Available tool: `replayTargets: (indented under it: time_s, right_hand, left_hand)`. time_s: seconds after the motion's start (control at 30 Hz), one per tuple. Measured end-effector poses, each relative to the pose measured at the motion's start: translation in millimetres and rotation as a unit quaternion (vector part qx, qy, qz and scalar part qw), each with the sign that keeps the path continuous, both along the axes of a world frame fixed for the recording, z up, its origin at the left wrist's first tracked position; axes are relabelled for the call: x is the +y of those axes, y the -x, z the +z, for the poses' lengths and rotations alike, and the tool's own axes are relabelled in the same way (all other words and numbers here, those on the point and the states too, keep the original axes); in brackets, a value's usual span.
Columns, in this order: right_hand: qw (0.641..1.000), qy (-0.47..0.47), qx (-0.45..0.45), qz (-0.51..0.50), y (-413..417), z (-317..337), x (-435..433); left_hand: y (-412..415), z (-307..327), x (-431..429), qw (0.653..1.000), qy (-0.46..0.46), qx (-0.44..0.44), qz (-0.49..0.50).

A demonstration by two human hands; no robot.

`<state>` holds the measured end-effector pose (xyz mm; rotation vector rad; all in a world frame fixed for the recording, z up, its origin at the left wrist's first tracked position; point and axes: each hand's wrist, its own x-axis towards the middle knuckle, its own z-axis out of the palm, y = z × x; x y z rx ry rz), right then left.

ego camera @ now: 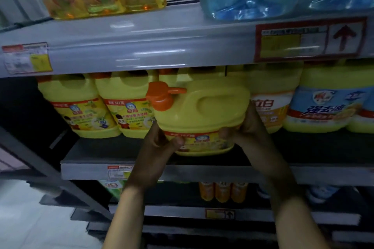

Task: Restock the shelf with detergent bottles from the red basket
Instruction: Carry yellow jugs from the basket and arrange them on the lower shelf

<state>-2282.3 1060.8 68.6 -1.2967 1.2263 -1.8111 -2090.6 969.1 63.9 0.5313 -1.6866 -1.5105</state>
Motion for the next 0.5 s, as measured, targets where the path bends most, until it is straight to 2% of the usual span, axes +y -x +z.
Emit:
replayTargets:
  time_s: [0.2,0.37,0.5]
  right_hand:
    - [0.996,-0.031,-0.034,-0.071,-18,-4,-14]
    - [0.984,-0.038,0.034,-0.171,-40,-13,-16]
    - [0.978,-0.132,0.090,-0.137,-38,-30,-2]
  left_hand:
    - [1,-5,-14,0.999,-0.035,-0.003,-0.002]
    - [7,-14,-21,1.000,-0.029,-0.006,0.007]
    - [3,-32,-28,0.998,0.012,-0.056,-0.003]
